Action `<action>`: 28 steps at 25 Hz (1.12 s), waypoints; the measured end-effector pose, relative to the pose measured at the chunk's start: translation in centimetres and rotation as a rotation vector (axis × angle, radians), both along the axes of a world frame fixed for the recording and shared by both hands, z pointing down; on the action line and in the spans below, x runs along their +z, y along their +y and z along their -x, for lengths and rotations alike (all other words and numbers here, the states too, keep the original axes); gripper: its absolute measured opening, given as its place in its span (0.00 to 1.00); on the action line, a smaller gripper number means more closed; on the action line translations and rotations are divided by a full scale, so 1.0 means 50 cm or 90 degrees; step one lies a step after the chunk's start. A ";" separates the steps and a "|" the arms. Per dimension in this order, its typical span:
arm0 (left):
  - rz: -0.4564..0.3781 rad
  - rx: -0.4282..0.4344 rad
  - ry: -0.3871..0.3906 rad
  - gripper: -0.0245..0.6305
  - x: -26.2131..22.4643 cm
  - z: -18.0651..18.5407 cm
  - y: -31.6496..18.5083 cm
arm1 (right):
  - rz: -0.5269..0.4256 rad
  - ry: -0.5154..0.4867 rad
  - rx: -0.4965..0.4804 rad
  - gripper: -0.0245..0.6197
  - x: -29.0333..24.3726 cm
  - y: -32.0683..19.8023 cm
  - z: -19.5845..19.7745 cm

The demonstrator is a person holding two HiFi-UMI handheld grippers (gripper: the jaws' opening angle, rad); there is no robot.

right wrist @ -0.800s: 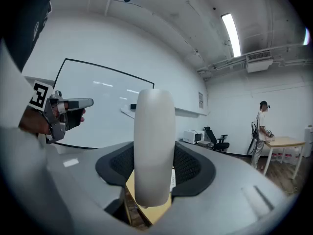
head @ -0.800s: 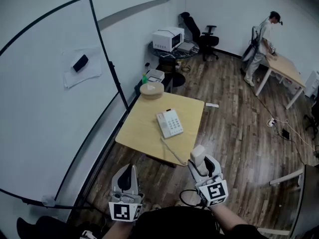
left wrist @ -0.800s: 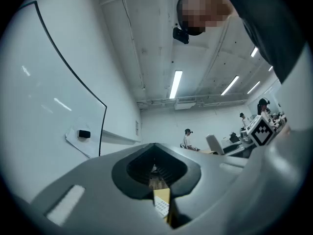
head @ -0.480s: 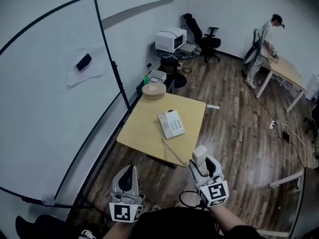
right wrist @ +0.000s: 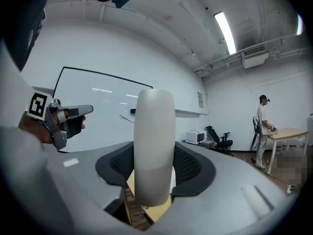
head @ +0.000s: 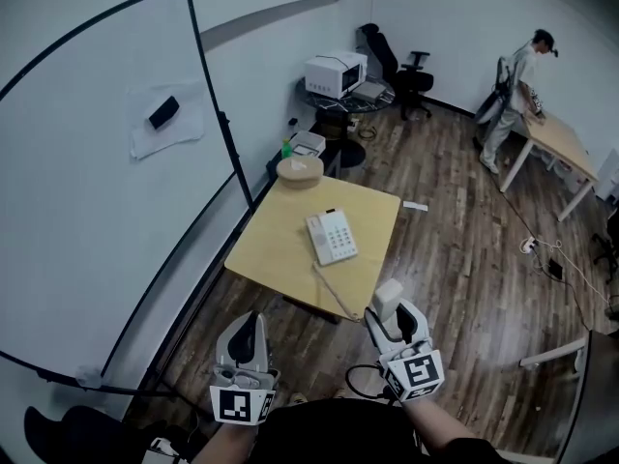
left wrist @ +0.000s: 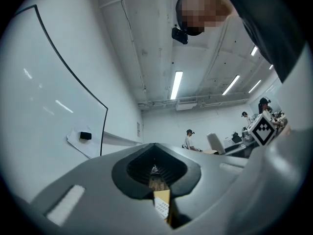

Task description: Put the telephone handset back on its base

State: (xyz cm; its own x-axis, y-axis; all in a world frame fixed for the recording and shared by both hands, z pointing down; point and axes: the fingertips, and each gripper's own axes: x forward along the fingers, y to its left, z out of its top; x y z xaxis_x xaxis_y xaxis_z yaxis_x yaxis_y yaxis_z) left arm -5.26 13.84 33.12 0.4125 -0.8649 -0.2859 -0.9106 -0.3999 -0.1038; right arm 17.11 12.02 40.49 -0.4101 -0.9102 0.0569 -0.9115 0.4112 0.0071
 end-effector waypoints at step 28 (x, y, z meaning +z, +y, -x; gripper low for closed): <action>-0.022 -0.044 -0.025 0.04 -0.008 -0.025 -0.049 | -0.014 -0.001 -0.076 0.39 0.020 -0.084 0.024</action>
State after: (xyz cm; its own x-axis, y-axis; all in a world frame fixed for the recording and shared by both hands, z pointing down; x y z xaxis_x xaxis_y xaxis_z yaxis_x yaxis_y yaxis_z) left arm -4.01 11.38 32.70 0.3633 -0.8817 -0.3011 -0.9310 -0.3312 -0.1535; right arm 15.88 7.81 41.47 -0.5158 -0.8559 0.0367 -0.8561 0.5166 0.0154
